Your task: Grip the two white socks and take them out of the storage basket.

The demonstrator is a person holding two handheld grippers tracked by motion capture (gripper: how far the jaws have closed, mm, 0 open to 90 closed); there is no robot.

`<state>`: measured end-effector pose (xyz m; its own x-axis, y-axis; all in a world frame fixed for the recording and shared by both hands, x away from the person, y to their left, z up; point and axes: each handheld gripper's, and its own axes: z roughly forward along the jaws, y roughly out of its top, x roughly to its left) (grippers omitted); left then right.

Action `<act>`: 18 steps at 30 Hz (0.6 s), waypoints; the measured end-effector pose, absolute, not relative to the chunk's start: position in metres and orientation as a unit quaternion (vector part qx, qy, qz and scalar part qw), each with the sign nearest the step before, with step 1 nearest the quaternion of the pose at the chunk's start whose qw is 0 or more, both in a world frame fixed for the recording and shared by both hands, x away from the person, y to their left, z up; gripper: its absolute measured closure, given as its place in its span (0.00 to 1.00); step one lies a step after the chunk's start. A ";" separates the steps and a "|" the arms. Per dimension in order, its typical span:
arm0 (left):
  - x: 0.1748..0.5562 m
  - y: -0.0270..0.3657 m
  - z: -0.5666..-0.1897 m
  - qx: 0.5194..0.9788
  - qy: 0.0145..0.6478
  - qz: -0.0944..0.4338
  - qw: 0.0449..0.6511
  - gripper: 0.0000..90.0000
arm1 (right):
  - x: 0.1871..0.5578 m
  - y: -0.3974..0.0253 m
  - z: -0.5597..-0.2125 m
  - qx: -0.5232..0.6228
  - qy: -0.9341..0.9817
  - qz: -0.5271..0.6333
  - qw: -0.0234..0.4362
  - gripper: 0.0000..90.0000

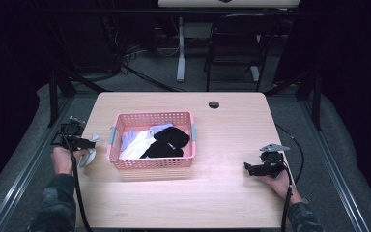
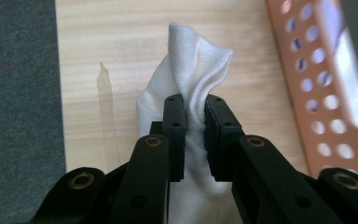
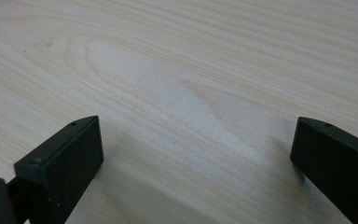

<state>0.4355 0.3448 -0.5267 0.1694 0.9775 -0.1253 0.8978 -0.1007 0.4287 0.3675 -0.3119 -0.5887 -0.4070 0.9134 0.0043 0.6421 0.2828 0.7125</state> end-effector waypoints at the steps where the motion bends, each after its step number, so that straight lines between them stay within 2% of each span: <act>1: 0.436 0.345 -0.530 0.735 0.639 0.093 0.206 0.88 | 0.368 -0.312 -0.589 0.503 0.773 0.325 0.209 0.02; 7: 0.436 0.345 -0.544 0.734 0.642 0.083 0.203 0.88 | 0.368 -0.312 -0.589 0.503 0.773 0.325 0.209 0.02; 10: 0.436 0.346 -0.545 0.735 0.641 0.079 0.208 0.84 | 0.368 -0.312 -0.589 0.503 0.773 0.325 0.209 0.02; 15: 0.432 0.348 -0.534 0.734 0.637 0.091 0.219 0.55 | 0.368 -0.312 -0.589 0.503 0.773 0.325 0.209 0.02; 18: 0.430 0.348 -0.520 0.733 0.632 0.105 0.229 0.42 | 0.368 -0.312 -0.589 0.503 0.773 0.325 0.209 0.02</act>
<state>0.4295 0.3479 -0.5203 0.1789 0.9744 -0.1363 0.8785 -0.0958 0.4681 0.3676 -0.3119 -0.5887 -0.4071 0.9134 0.0041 0.6422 0.2831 0.7123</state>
